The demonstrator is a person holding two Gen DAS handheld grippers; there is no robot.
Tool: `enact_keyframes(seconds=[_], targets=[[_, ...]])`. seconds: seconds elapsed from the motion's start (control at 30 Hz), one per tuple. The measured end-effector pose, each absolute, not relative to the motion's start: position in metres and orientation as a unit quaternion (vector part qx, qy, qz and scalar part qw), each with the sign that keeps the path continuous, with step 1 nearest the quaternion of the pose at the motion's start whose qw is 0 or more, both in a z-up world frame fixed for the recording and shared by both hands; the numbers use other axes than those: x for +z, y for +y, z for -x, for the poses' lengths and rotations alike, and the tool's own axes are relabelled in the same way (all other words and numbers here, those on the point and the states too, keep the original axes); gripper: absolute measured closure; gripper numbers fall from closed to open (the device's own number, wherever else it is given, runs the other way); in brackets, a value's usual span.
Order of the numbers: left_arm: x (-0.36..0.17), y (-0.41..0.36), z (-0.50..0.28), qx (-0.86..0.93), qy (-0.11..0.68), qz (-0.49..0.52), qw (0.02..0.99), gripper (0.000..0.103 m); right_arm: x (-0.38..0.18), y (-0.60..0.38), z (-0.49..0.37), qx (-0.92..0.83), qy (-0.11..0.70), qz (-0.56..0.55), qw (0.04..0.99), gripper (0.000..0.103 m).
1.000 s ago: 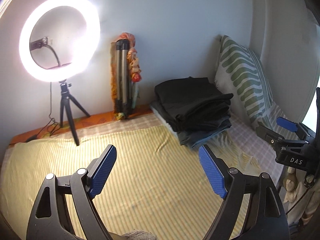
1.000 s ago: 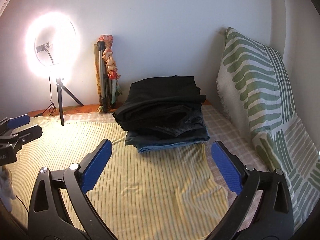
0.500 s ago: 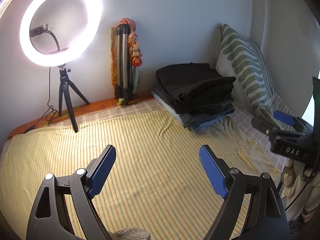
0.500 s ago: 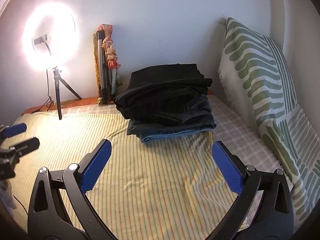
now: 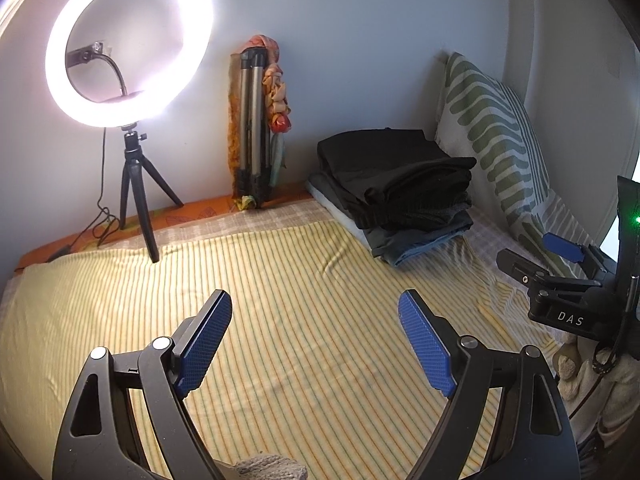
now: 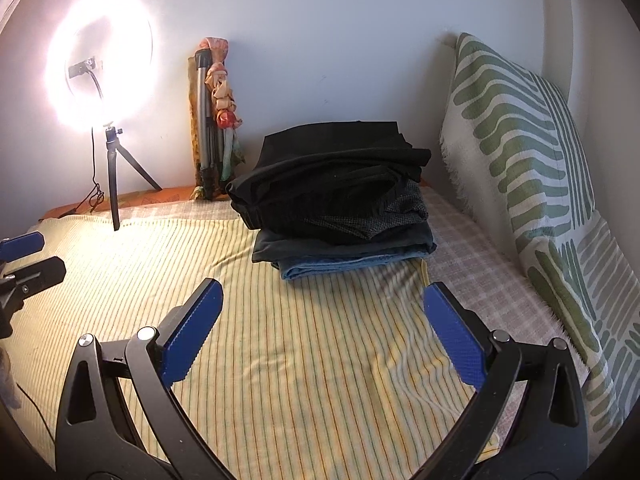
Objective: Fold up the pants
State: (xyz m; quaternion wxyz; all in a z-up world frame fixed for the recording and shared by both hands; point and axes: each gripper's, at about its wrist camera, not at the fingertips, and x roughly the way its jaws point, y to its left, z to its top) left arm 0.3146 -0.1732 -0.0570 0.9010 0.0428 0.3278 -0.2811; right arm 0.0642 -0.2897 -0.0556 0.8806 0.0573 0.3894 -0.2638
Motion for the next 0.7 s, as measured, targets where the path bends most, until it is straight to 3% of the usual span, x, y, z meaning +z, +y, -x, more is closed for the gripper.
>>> enact_keyframes(seconds=[0.7], targets=[[-0.0583, -0.1727, -0.3143, -0.286, 0.332, -0.040, 0.898, 0.018, -0.0548, -0.2924, -0.0660, -0.264, 0.387, -0.068, 0.881, 0.001]])
